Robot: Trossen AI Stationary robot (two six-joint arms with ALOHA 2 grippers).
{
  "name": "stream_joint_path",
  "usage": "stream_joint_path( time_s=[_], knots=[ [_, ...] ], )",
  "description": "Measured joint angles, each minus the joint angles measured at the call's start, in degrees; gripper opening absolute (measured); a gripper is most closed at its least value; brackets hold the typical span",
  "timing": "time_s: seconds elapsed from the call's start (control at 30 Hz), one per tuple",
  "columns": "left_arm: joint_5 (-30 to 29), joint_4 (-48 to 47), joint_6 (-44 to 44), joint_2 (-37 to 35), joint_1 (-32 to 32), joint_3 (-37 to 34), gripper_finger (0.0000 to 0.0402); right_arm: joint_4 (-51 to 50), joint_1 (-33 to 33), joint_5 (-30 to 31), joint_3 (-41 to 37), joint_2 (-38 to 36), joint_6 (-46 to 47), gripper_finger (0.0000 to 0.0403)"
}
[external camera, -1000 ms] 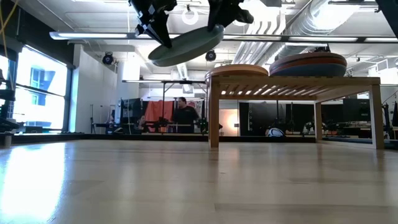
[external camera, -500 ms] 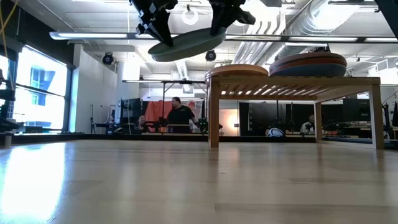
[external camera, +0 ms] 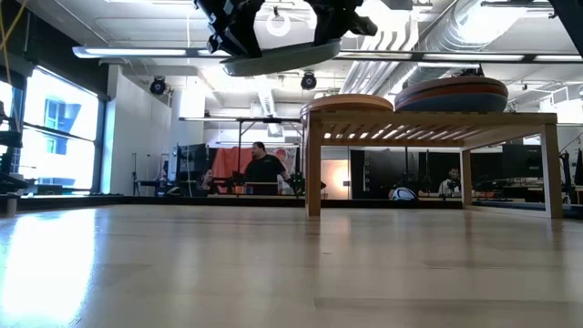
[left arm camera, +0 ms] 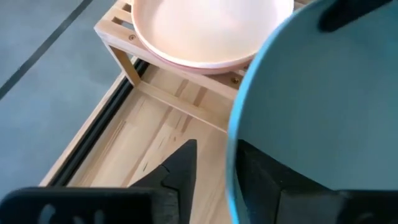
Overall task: Place and stack plates onto a shelf
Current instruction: Stack the light blue plate on the white plate on the shelf
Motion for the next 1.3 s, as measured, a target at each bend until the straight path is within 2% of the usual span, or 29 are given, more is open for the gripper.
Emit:
stream_joint_path(
  time_s=[0.43, 0.63, 0.83, 1.0, 1.13, 1.3],
  knots=[
    [1.51, 1.44, -1.01, -4.32, 0.18, 0.00, 0.0109, -3.13, -3.89, -0.11, 0.00, 0.00, -7.08, 0.0001],
    [1.67, 1.34, -1.46, -5.92, 0.20, 0.00, 0.0108, -3.09, -8.64, -3.56, 0.00, -0.13, -13.58, 0.0001],
    [1.67, 1.29, -1.49, -6.21, 0.20, 0.00, 0.0108, -2.89, -15.60, -7.85, 1.75, -0.76, -21.64, 0.0000],
    [1.43, 1.28, -1.51, -6.21, 0.35, 0.00, 0.0108, -2.83, -22.98, -13.86, 5.23, -0.89, -27.10, 0.0000],
    [0.19, 1.28, -1.97, -6.21, 0.35, 0.00, 0.0108, -2.81, -29.38, -19.08, 6.12, -0.90, -30.12, 0.0000],
    [-1.28, 1.30, -2.06, -6.21, 0.39, 0.00, 0.0108, -2.81, -36.10, -22.79, 5.01, -0.90, -32.39, 0.0000]
  ],
)
